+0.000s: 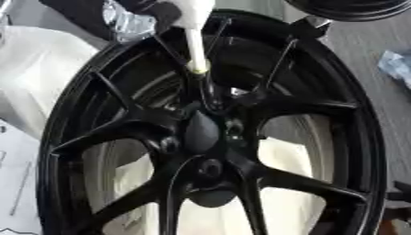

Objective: Pull the pin out of the wheel hub.

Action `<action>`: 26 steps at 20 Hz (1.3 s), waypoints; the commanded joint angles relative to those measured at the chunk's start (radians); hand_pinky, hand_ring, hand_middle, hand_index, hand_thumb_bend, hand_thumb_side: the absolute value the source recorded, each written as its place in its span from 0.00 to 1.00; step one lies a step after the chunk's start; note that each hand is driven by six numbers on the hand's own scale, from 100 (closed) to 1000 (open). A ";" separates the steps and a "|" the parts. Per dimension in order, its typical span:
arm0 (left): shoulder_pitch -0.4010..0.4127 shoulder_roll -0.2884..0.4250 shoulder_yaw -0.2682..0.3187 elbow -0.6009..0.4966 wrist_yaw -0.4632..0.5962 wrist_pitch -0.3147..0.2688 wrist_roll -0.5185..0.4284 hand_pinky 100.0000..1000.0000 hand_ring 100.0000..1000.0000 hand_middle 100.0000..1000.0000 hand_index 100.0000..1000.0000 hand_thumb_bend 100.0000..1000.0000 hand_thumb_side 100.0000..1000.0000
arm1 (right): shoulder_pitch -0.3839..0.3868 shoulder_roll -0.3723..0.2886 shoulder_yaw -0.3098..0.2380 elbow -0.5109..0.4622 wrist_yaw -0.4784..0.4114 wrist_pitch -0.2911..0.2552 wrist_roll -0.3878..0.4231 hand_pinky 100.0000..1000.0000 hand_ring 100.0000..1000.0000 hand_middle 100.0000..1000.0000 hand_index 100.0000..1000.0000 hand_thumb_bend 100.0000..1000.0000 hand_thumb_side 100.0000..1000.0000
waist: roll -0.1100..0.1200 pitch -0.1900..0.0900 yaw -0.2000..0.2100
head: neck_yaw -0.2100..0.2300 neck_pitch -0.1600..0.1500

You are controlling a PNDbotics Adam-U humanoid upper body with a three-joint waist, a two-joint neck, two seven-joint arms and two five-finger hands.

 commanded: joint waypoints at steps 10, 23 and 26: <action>0.081 0.153 0.150 -0.013 0.217 0.042 0.184 0.64 0.48 0.18 0.28 0.00 0.36 | 0.035 -0.008 -0.020 -0.010 -0.023 -0.014 -0.007 0.71 0.47 0.61 0.78 0.00 0.89 | -0.019 -0.083 0.046 | -0.031 0.060; 0.532 0.346 0.404 0.040 0.389 0.003 0.431 0.63 0.47 0.18 0.28 0.00 0.44 | 0.073 -0.005 -0.059 -0.010 -0.056 -0.066 -0.035 0.72 0.47 0.62 0.79 0.00 0.74 | -0.075 -0.141 0.139 | -0.116 0.114; 0.647 0.338 0.444 0.055 0.356 0.001 0.488 0.63 0.48 0.18 0.28 0.00 0.43 | 0.081 -0.005 -0.070 -0.010 -0.070 -0.083 -0.043 0.72 0.47 0.62 0.79 0.00 0.71 | -0.088 -0.157 0.153 | -0.134 0.121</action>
